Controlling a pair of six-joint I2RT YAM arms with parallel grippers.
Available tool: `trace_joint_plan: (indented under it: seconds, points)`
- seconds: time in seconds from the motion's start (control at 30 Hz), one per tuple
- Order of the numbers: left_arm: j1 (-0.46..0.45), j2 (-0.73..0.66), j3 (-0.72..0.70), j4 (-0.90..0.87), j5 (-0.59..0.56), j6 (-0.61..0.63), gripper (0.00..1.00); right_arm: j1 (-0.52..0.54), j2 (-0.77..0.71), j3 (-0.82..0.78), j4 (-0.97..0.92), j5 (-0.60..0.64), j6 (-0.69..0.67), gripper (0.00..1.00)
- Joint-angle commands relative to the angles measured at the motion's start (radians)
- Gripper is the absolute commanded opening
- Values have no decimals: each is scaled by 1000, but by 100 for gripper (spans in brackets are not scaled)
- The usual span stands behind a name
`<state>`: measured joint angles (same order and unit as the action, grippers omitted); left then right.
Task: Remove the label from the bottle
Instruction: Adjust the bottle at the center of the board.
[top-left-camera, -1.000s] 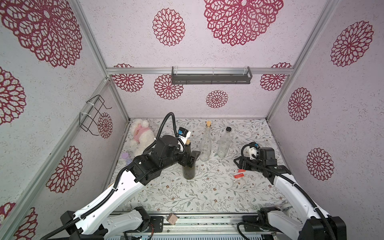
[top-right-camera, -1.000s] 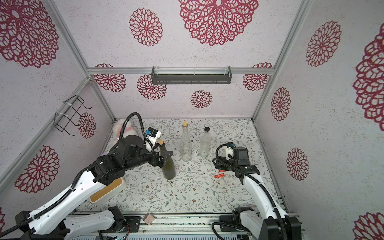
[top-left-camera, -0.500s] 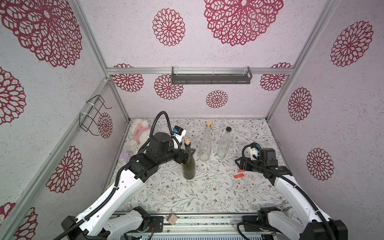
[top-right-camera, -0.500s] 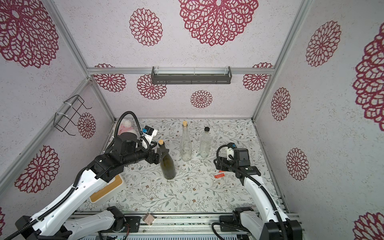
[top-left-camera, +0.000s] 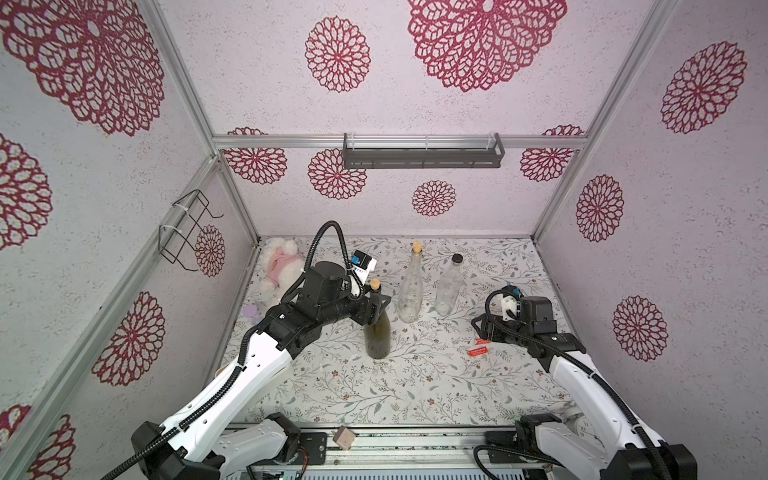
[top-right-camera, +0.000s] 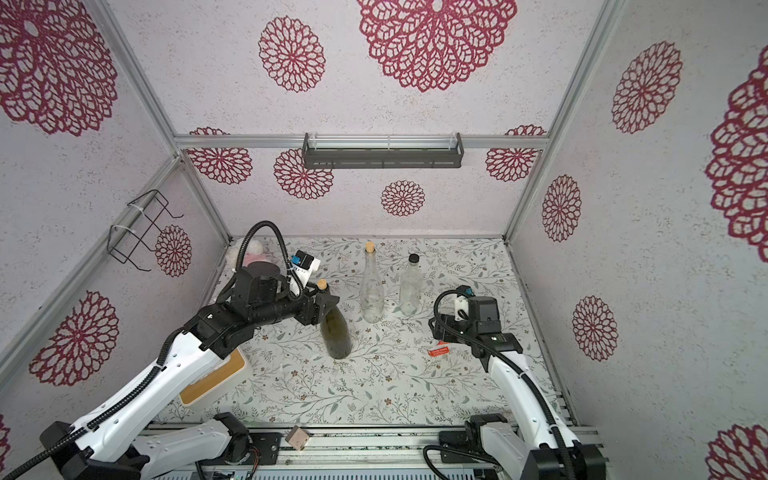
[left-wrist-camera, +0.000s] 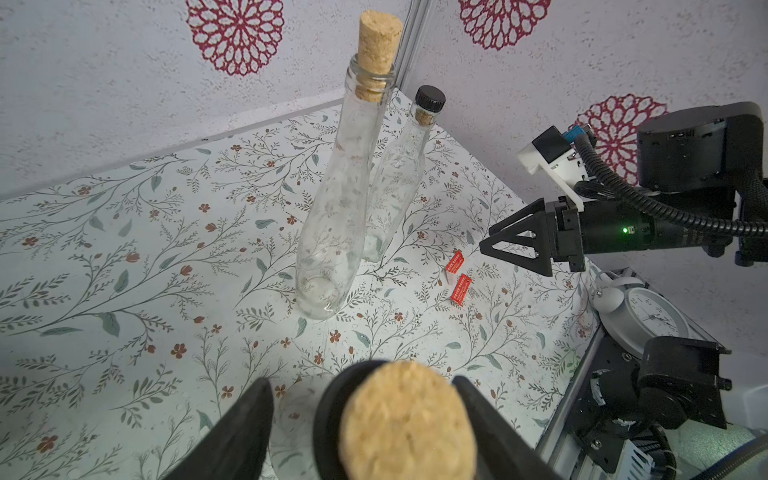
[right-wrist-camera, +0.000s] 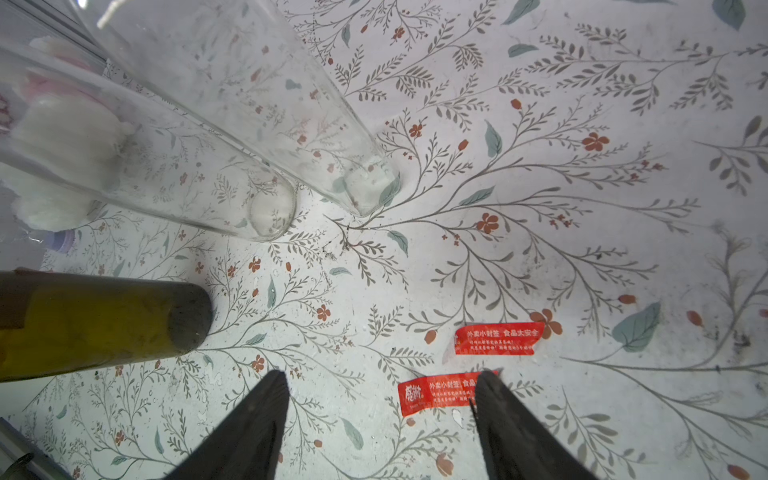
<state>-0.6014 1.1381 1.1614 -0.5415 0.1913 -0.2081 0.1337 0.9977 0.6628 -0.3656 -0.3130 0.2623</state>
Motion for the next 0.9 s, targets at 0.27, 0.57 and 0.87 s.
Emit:
trace_joint_plan:
  seconds: [0.27,0.57,0.87]
  points:
    - [9,26,-5,32,-13,36,62,4,30,63,11,1,-19,74]
    - [9,31,-11,37,-28,37,52,4,31,54,17,0,-23,74]
    - [8,36,-22,52,-55,52,46,4,27,51,11,3,-25,74]
